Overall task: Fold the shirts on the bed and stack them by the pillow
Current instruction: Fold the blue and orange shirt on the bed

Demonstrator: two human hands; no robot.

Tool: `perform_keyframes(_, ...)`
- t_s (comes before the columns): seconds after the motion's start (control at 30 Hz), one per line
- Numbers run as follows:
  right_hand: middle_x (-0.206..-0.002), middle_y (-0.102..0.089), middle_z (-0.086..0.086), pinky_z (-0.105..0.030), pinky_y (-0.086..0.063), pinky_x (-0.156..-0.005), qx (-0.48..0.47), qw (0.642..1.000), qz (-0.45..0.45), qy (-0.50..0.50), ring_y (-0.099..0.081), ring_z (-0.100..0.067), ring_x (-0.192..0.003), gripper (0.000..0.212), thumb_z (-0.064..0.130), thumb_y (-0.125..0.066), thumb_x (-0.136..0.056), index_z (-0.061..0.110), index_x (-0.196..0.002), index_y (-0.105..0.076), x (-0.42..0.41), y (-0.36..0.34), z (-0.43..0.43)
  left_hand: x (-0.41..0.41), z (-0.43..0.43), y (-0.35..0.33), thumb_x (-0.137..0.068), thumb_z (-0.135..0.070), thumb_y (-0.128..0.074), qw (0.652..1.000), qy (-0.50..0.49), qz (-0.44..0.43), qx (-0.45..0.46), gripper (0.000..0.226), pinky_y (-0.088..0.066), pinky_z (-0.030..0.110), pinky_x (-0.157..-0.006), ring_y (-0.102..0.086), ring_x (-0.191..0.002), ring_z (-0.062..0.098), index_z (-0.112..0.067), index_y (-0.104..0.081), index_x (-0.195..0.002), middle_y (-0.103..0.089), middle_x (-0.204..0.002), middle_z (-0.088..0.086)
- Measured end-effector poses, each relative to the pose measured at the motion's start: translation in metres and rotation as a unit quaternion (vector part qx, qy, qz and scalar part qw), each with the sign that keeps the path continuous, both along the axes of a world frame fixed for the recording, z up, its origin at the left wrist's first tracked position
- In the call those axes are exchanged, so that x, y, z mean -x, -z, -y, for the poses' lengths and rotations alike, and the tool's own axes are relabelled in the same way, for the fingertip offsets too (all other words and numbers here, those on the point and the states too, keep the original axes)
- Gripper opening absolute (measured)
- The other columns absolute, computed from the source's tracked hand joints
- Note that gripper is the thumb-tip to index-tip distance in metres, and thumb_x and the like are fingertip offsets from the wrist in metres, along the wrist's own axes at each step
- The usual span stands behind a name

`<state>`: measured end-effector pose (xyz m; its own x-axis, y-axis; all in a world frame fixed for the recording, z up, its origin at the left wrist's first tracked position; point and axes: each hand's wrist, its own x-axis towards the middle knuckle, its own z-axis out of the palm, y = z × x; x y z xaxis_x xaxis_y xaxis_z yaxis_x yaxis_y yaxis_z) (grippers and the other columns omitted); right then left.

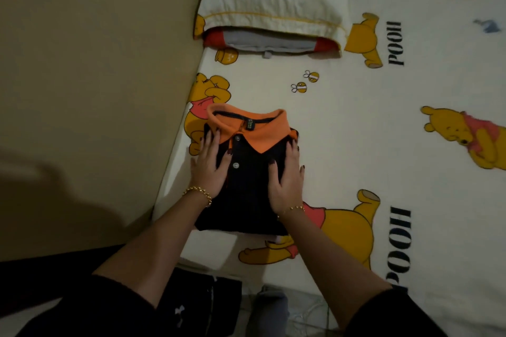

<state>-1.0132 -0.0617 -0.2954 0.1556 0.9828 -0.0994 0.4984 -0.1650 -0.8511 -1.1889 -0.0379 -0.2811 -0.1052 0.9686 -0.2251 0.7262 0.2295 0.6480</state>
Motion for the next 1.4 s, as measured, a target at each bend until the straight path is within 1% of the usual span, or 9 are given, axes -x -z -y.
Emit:
perform_keyframes(0.23,-0.155,-0.024,0.007,-0.047,-0.012,-0.119,0.011,0.999,-0.02,-0.047,-0.016,-0.007,-0.144,0.049,0.037,-0.035,-0.099,0.022,-0.145,-0.034,-0.116,-0.067,0.045,-0.075,0.039,-0.089,-0.094,-0.029,-0.054,0.996,-0.026,0.07,-0.038,0.054,-0.034,0.032,-0.106,-0.036,-0.135,0.02,-0.021,-0.034,-0.144,-0.034,-0.15,0.001)
perform_keyframes(0.43,-0.149,-0.038,0.0,-0.049,-0.021,-0.115,-0.023,0.999,0.023,-0.003,-0.031,-0.015,-0.14,0.049,0.039,-0.036,-0.095,0.019,-0.139,-0.043,-0.298,-0.158,0.118,-0.251,0.078,-0.176,-0.093,-0.024,-0.056,0.986,0.104,0.119,-0.06,0.039,-0.033,0.023,-0.103,-0.045,-0.125,0.01,-0.019,-0.049,-0.132,-0.052,-0.133,-0.004)
perform_keyframes(0.6,-0.135,-0.054,-0.001,-0.021,-0.033,-0.101,-0.073,0.993,0.057,0.073,-0.047,-0.012,-0.125,0.038,0.03,-0.048,-0.097,0.014,-0.131,-0.053,-0.475,-0.231,0.196,-0.425,0.123,-0.236,-0.09,-0.016,-0.06,0.954,0.199,0.201,-0.103,0.026,-0.04,0.021,-0.089,-0.055,-0.107,0.002,-0.022,-0.058,-0.115,-0.063,-0.113,-0.008)
perform_keyframes(0.7,-0.129,-0.057,0.003,-0.022,-0.036,-0.098,-0.087,0.984,0.097,0.119,-0.049,-0.009,-0.12,0.032,0.023,-0.052,-0.096,0.015,-0.126,-0.056,-0.573,-0.261,0.251,-0.522,0.151,-0.259,-0.088,-0.009,-0.058,0.925,0.28,0.235,-0.107,0.023,-0.048,0.025,-0.088,-0.06,-0.1,0.007,-0.023,-0.061,-0.106,-0.066,-0.104,-0.007)
perform_keyframes(0.8,-0.119,-0.061,0.001,-0.03,-0.044,-0.098,-0.094,0.975,0.105,0.17,-0.054,-0.012,-0.113,0.026,0.014,-0.055,-0.094,0.014,-0.12,-0.059,-0.653,-0.277,0.301,-0.6,0.174,-0.27,-0.087,-0.004,-0.055,0.9,0.35,0.24,-0.099,0.027,-0.05,0.025,-0.087,-0.062,-0.101,0.008,-0.022,-0.063,-0.105,-0.068,-0.103,-0.005)
perform_keyframes(0.93,-0.111,-0.063,-0.003,-0.022,-0.043,-0.087,-0.075,0.963,0.102,0.238,-0.056,-0.011,-0.105,0.025,0.002,-0.051,-0.093,0.008,-0.115,-0.062,-0.735,-0.284,0.36,-0.695,0.202,-0.277,-0.082,0.003,-0.051,0.872,0.423,0.231,-0.087,0.034,-0.05,0.018,-0.076,-0.062,-0.097,0.007,-0.022,-0.063,-0.101,-0.069,-0.098,-0.004)
perform_keyframes(1.03,-0.113,-0.065,-0.008,-0.034,-0.046,-0.093,-0.057,0.957,0.096,0.268,-0.058,-0.019,-0.108,0.026,-0.001,-0.05,-0.091,0.007,-0.113,-0.062,-0.787,-0.274,0.385,-0.761,0.212,-0.271,-0.082,0.002,-0.052,0.854,0.47,0.215,-0.063,0.032,-0.046,0.015,-0.07,-0.062,-0.093,0.005,-0.021,-0.064,-0.1,-0.069,-0.095,-0.004)
perform_keyframes(1.23,-0.112,-0.065,-0.01,-0.035,-0.048,-0.094,-0.027,0.95,0.082,0.3,-0.059,-0.021,-0.108,0.028,-0.004,-0.05,-0.089,0.005,-0.113,-0.062,-0.891,-0.241,0.391,-0.897,0.2,-0.238,-0.082,0.002,-0.051,0.832,0.523,0.178,-0.045,0.032,-0.045,0.013,-0.074,-0.062,-0.091,0.007,-0.019,-0.065,-0.102,-0.069,-0.093,-0.005)
perform_keyframes(1.4,-0.11,-0.066,-0.002,-0.01,-0.042,-0.082,0.011,0.947,0.054,0.317,-0.059,-0.013,-0.104,0.029,0.0,-0.051,-0.09,0.012,-0.114,-0.062,-0.991,-0.222,0.358,-1.009,0.169,-0.216,-0.084,0.001,-0.053,0.837,0.519,0.172,-0.027,0.028,-0.045,0.017,-0.08,-0.062,-0.091,0.008,-0.018,-0.065,-0.102,-0.069,-0.094,-0.004)
